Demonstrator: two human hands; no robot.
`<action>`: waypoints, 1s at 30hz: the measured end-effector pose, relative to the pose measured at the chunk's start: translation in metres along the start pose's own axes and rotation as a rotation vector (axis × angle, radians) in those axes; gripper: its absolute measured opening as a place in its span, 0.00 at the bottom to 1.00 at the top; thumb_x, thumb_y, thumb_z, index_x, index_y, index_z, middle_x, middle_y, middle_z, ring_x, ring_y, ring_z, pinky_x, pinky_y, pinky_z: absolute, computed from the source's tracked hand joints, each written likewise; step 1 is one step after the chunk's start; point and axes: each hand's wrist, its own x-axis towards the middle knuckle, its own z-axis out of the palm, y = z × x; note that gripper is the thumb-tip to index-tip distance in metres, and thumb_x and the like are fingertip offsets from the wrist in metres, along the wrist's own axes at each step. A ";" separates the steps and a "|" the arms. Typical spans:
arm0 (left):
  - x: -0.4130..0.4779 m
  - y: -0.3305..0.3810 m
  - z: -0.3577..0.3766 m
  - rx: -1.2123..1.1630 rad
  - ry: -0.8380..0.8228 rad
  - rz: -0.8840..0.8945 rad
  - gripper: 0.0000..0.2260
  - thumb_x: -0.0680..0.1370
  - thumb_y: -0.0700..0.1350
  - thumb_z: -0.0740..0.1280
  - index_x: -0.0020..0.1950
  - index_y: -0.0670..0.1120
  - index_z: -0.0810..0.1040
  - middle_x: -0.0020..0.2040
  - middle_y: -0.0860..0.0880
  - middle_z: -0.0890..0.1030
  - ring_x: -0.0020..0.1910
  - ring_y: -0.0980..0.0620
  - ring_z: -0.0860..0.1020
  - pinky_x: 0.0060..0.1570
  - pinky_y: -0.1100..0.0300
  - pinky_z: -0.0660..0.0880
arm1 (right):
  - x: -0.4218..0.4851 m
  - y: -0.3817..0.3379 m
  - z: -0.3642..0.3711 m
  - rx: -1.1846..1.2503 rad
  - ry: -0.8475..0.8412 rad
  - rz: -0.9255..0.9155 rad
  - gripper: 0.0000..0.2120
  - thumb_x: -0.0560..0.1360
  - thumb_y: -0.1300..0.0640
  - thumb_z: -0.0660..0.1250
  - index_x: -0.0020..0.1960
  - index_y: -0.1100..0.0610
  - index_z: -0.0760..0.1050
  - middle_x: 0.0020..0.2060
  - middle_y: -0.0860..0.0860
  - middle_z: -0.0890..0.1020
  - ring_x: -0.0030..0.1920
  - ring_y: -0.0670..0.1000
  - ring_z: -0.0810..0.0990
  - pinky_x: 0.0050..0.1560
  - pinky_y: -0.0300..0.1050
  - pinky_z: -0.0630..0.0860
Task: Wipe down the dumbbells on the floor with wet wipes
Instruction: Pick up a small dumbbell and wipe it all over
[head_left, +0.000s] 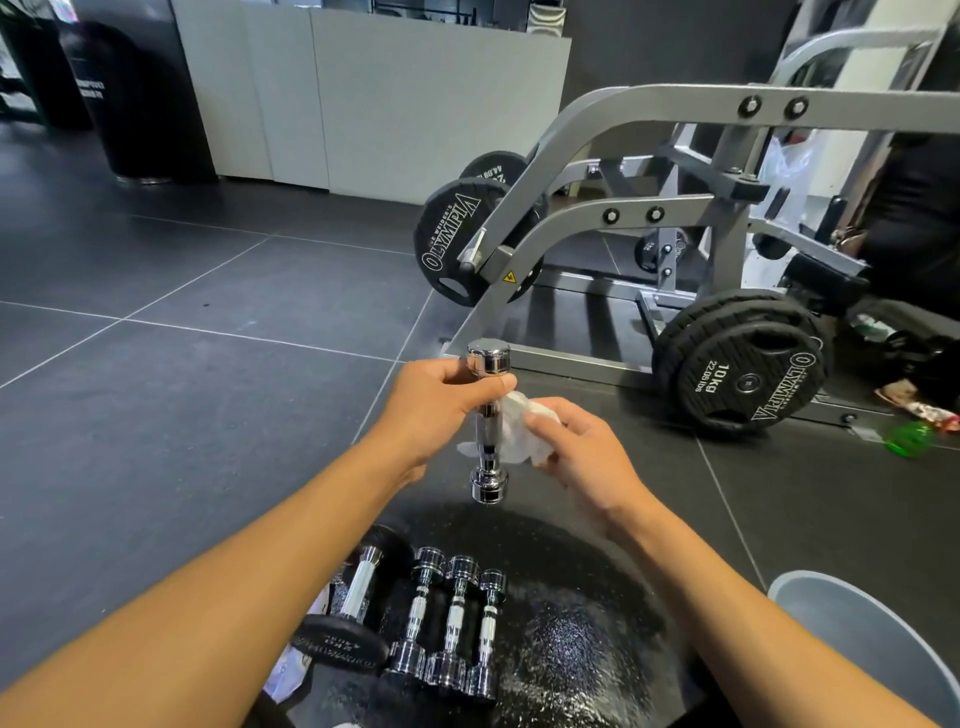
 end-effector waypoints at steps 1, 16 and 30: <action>0.001 0.000 -0.002 0.003 0.005 0.003 0.08 0.73 0.48 0.78 0.51 0.49 0.87 0.46 0.53 0.87 0.49 0.55 0.84 0.55 0.55 0.78 | 0.001 -0.001 -0.002 -0.010 0.020 -0.001 0.08 0.81 0.60 0.66 0.55 0.57 0.84 0.44 0.53 0.84 0.45 0.52 0.78 0.47 0.50 0.75; -0.001 0.005 -0.012 -0.034 -0.008 -0.012 0.09 0.74 0.49 0.78 0.51 0.47 0.87 0.46 0.46 0.87 0.44 0.47 0.84 0.54 0.39 0.81 | 0.009 -0.006 -0.006 -0.171 0.071 -0.175 0.04 0.77 0.61 0.71 0.50 0.55 0.83 0.45 0.50 0.85 0.44 0.46 0.80 0.44 0.40 0.76; 0.006 0.001 -0.011 -0.035 0.032 -0.014 0.09 0.74 0.47 0.77 0.51 0.45 0.87 0.46 0.46 0.87 0.43 0.52 0.83 0.46 0.49 0.84 | 0.011 0.003 -0.020 -0.356 -0.059 0.087 0.10 0.79 0.51 0.68 0.49 0.58 0.83 0.35 0.45 0.81 0.36 0.43 0.74 0.39 0.37 0.69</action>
